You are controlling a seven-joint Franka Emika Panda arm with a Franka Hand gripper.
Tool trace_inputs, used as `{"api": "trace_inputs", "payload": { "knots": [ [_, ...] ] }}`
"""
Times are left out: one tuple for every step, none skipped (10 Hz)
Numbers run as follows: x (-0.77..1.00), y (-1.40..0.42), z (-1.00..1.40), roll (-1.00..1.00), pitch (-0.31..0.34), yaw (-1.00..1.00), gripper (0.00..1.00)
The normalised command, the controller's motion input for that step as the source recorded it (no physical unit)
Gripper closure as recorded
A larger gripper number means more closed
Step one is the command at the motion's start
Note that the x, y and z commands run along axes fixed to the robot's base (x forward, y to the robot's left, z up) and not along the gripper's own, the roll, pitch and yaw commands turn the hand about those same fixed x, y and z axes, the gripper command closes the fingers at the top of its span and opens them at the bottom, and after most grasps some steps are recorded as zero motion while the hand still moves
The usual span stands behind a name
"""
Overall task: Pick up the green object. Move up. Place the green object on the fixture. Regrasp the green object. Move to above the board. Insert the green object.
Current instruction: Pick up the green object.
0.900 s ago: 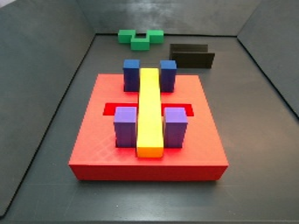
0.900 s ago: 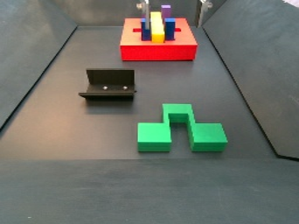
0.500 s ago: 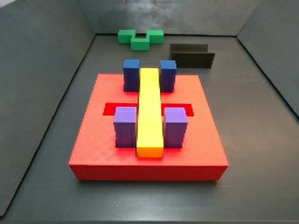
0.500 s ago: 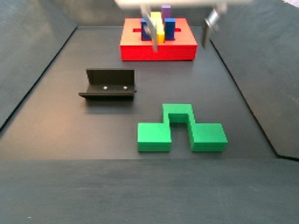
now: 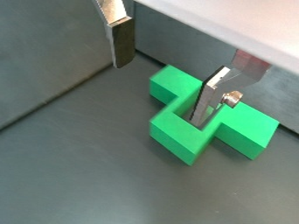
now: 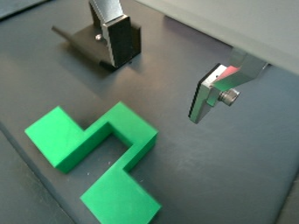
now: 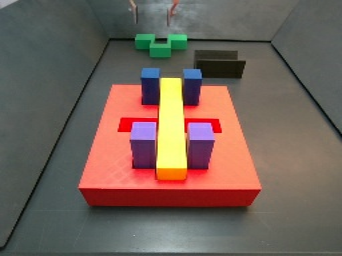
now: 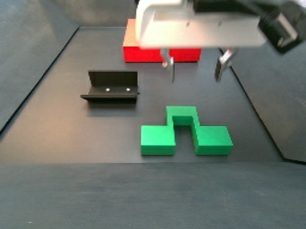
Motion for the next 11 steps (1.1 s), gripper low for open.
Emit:
{"api": "trace_inputs", "payload": {
  "knots": [
    [0.52,0.4,-0.47,0.01,0.0,0.14,0.0],
    [0.24,0.2,-0.65,0.0,0.0,0.02,0.0],
    [0.05,0.04,-0.65,0.0,0.043,0.0,0.0],
    [0.03,0.0,-0.59,-0.01,0.067,0.0,0.0],
    [0.14,0.0,-0.46,-0.06,0.064,0.0,0.0],
    [0.17,0.02,-0.38,-0.05,0.07,0.0,0.0],
    [0.11,0.02,-0.23,-0.01,0.081,0.0,0.0],
    [0.02,0.03,-0.09,0.0,0.06,0.0,0.0],
    [0.02,0.05,-0.14,0.0,0.06,0.0,0.0],
    [0.0,0.04,-0.27,0.02,0.039,0.0,0.0],
    [0.0,0.03,-0.27,0.01,0.037,0.0,0.0]
  ]
}}
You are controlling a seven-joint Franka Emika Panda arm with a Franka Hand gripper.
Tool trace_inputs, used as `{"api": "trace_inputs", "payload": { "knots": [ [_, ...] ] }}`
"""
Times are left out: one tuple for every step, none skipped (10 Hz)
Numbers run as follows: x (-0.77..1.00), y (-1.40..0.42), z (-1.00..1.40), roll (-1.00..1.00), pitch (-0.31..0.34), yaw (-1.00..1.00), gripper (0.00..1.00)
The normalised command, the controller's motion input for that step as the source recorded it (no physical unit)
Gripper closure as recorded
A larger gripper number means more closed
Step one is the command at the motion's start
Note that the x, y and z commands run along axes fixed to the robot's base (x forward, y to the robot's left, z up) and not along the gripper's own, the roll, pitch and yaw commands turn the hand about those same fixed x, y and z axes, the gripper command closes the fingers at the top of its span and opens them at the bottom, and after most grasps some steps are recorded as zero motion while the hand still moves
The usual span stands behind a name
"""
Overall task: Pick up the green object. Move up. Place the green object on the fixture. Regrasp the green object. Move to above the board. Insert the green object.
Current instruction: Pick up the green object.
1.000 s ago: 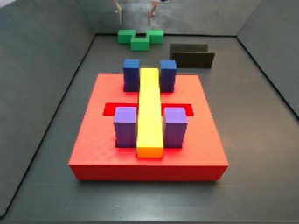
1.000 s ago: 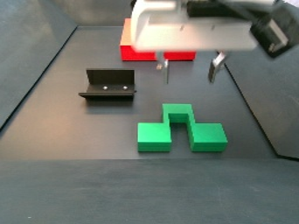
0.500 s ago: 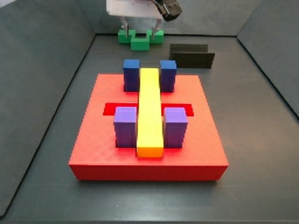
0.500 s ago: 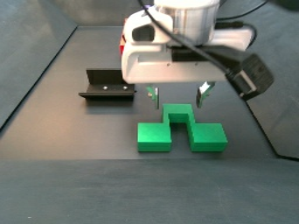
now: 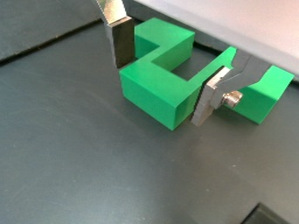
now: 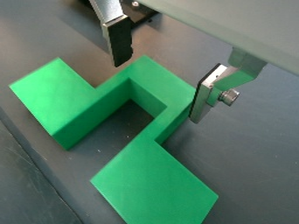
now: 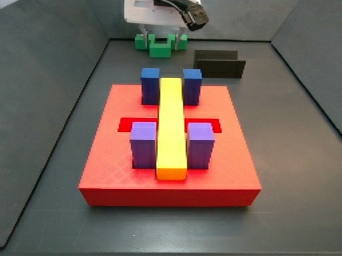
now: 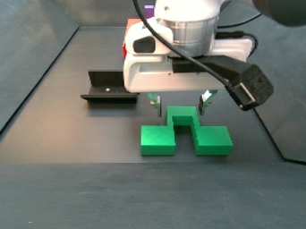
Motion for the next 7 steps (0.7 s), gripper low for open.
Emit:
{"api": "trace_inputs", "payload": {
  "knots": [
    [0.0,0.01,-0.31,0.02,0.033,0.0,0.0],
    [0.0,0.02,-0.25,0.0,0.039,0.0,0.0],
    [0.0,0.0,0.0,0.0,0.0,0.0,0.0],
    [0.0,0.0,0.0,0.0,0.0,0.0,1.0],
    [0.0,0.0,0.0,0.0,0.0,0.0,1.0],
    [0.0,0.0,0.0,0.0,0.0,0.0,1.0],
    [0.0,0.0,0.0,0.0,0.0,0.0,1.0]
  ]
}}
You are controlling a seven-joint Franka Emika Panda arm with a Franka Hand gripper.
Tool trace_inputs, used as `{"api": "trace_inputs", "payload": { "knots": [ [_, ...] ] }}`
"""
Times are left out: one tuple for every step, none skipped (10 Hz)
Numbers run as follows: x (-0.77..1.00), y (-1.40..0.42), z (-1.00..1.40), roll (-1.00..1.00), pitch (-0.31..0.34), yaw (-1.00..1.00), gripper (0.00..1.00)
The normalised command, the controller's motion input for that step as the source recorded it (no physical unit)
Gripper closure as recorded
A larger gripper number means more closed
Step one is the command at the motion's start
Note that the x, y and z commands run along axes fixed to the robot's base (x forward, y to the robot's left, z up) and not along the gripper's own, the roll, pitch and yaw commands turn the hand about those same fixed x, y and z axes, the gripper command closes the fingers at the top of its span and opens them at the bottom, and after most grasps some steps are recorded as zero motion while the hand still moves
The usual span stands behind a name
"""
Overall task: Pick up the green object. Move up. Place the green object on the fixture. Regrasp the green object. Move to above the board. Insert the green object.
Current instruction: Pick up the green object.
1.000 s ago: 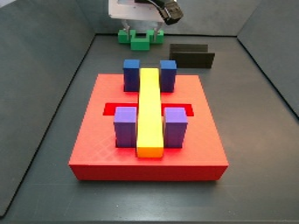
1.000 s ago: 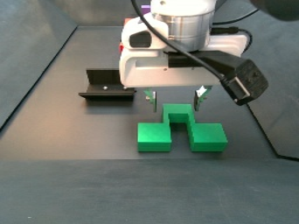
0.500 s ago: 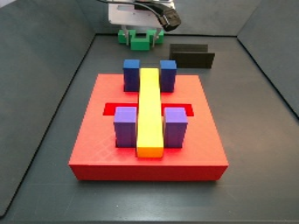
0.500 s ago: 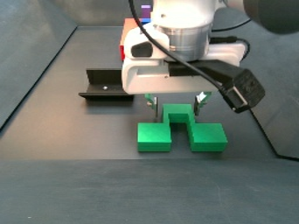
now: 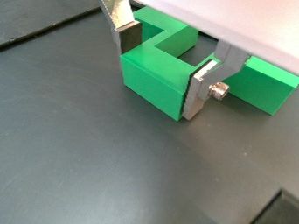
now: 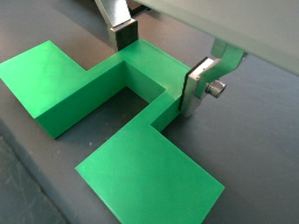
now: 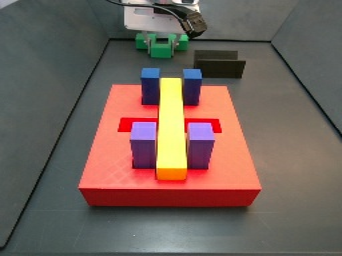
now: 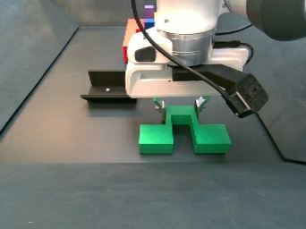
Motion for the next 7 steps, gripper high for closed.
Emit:
{"api": "trace_inputs", "payload": {
  "knots": [
    [0.0,0.0,0.0,0.0,0.0,0.0,1.0],
    [0.0,0.0,0.0,0.0,0.0,0.0,1.0],
    [0.0,0.0,0.0,0.0,0.0,0.0,1.0],
    [0.0,0.0,0.0,0.0,0.0,0.0,1.0],
    [0.0,0.0,0.0,0.0,0.0,0.0,1.0],
    [0.0,0.0,0.0,0.0,0.0,0.0,1.0],
    [0.0,0.0,0.0,0.0,0.0,0.0,1.0]
  ]
}}
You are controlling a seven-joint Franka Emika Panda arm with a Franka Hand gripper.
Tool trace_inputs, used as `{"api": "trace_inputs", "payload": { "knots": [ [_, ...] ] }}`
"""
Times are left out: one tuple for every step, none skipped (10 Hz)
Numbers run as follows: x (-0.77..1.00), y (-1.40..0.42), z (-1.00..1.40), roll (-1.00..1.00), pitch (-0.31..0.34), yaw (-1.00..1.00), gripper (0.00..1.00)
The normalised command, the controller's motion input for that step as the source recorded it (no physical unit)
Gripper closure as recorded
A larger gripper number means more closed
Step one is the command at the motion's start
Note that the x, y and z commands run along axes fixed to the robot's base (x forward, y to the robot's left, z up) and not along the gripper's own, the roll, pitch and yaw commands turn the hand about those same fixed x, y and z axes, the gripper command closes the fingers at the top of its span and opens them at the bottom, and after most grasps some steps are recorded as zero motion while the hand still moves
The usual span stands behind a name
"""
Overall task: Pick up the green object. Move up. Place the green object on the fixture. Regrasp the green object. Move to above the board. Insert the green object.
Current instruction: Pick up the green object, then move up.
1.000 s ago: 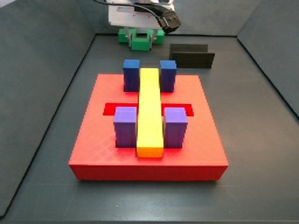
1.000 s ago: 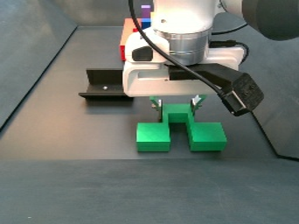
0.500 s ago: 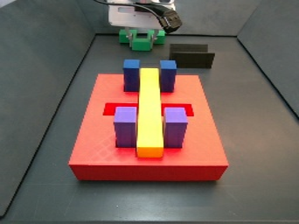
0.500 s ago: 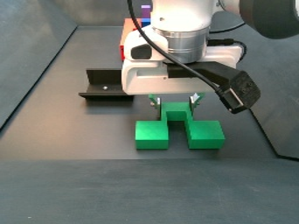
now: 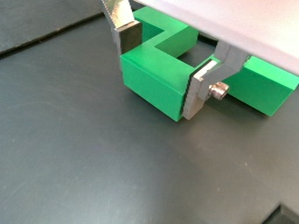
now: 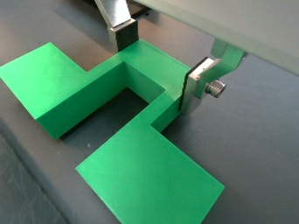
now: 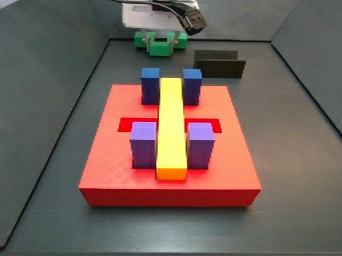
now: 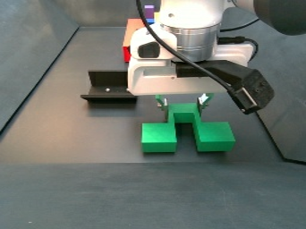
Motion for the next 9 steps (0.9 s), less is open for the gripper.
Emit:
{"api": "trace_inputs", "payload": {
  "knots": [
    [0.0,0.0,0.0,0.0,0.0,0.0,1.0],
    [0.0,0.0,0.0,0.0,0.0,0.0,1.0],
    [0.0,0.0,0.0,0.0,0.0,0.0,1.0],
    [0.0,0.0,0.0,0.0,0.0,0.0,1.0],
    [0.0,0.0,0.0,0.0,0.0,0.0,1.0],
    [0.0,0.0,0.83,0.0,0.0,0.0,1.0],
    [0.0,-0.02,0.81,0.0,0.034,-0.04,1.0],
    [-0.04,-0.03,0.62,-0.01,0.076,-0.04,1.0],
    [0.0,-0.01,0.33,-0.01,0.06,-0.03,1.0]
  ]
}}
